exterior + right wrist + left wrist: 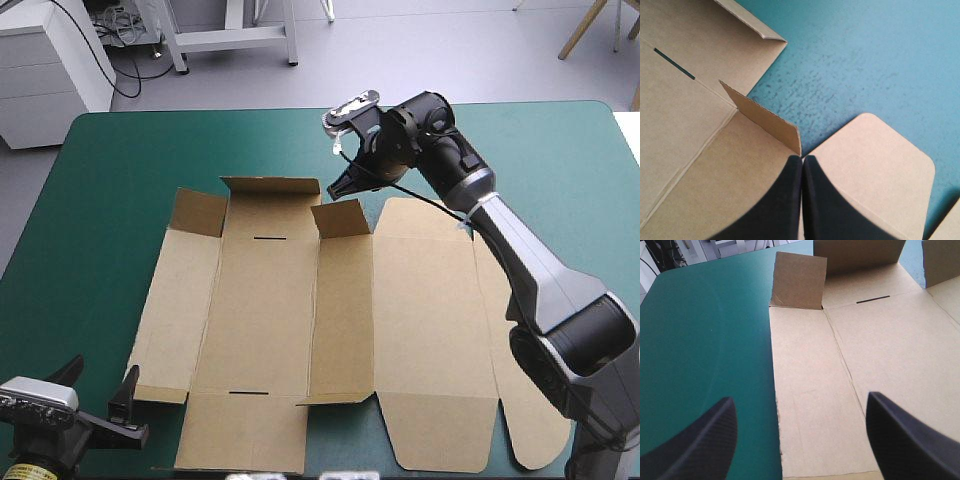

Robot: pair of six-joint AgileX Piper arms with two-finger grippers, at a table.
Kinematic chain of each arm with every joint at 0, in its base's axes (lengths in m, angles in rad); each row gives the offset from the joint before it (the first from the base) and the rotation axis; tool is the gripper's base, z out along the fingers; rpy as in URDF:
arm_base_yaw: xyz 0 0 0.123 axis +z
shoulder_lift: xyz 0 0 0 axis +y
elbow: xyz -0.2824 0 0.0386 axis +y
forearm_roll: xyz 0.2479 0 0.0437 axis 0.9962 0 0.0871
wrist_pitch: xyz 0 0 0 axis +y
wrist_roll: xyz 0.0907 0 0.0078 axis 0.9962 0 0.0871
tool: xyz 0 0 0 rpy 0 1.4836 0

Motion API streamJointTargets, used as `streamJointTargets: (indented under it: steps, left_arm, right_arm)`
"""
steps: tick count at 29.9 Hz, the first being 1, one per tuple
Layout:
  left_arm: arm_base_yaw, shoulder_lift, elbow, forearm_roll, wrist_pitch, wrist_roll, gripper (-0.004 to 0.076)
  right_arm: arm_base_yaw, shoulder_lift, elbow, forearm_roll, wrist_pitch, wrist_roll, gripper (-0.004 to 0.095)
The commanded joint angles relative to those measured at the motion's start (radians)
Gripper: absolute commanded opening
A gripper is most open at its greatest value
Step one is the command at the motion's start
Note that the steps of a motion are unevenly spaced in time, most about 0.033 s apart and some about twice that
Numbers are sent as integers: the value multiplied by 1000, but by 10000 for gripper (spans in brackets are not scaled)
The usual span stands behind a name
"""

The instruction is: Fold the box

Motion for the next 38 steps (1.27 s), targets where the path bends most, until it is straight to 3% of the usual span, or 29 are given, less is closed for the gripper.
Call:
streamJointTargets:
  steps: [1,4,10,12,20,31,35,38]
  left_arm:
    - [0,16,-25,3,-71,-14,507]
    - [0,16,-25,17,-73,-14,496]
    - [0,58,-86,113,-91,-24,458]
    - [0,114,-139,153,-116,-35,458]
    - [0,388,-364,205,-162,-42,458]
    - [0,563,-409,270,-227,-171,459]
    - [0,620,-424,360,-222,-210,459]
    - [0,697,-476,406,-150,-233,470]
  right_arm:
    - [-24,-125,61,-3,-29,27,-19]
    - [-24,-210,223,-25,-71,54,-19]
    - [-24,-451,557,-22,-290,127,-19]
    - [-24,-515,641,-22,-318,143,-19]
    - [-24,-695,819,-27,-318,152,-19]
    - [-24,-865,973,-24,-313,152,-19]
    - [-24,-923,1030,1,-308,170,-19]
    - [-24,-981,1084,21,-316,170,-19]
